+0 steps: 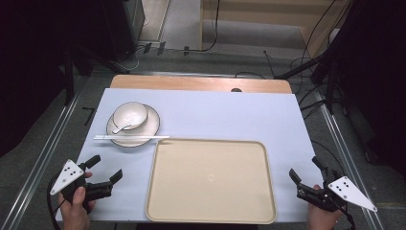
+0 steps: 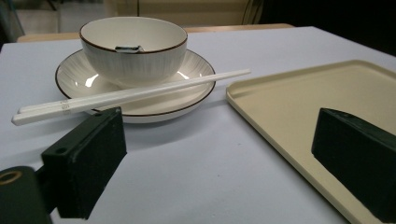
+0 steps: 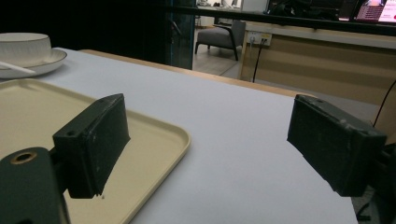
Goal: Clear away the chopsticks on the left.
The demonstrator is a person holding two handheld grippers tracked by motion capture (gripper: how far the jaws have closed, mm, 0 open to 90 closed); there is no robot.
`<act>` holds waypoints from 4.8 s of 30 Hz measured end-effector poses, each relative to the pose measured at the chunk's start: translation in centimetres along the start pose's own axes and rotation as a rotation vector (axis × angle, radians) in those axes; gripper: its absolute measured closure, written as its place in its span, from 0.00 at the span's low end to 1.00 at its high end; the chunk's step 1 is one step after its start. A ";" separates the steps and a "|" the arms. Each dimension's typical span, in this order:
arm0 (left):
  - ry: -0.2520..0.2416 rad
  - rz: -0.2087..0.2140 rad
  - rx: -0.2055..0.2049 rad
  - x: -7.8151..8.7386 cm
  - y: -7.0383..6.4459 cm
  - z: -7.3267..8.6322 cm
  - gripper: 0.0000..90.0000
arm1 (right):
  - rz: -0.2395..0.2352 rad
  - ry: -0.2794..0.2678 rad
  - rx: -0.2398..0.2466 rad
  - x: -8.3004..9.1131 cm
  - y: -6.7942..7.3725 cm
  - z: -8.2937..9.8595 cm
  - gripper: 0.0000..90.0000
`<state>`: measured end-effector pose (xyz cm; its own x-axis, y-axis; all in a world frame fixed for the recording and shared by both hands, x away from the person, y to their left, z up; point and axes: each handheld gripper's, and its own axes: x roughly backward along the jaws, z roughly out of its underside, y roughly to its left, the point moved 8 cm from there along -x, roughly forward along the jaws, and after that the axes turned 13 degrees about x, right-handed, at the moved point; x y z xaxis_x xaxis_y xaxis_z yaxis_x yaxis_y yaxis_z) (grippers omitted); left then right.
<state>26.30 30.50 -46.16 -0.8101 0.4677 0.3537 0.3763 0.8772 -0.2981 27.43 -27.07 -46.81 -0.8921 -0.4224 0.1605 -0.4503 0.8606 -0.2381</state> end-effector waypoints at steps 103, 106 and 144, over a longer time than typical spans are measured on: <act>0.268 -0.049 -0.021 -13.4 -2.4 -2.9 0.84 | -0.112 0.031 -0.017 0.0 3.2 -0.3 0.14; 0.270 -0.019 -0.023 -12.2 -2.4 -3.0 0.85 | -0.109 0.033 -0.012 0.1 3.1 -0.3 0.14; 0.386 -0.132 0.024 -7.8 4.6 -2.6 0.88 | -0.128 0.038 0.005 0.3 3.1 -0.2 0.14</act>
<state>35.50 31.19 -48.01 -0.6210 0.3615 0.6955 0.2660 0.9318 -0.2469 25.72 -24.46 -47.30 -0.8255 -0.5172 0.2260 -0.5604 0.7990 -0.2182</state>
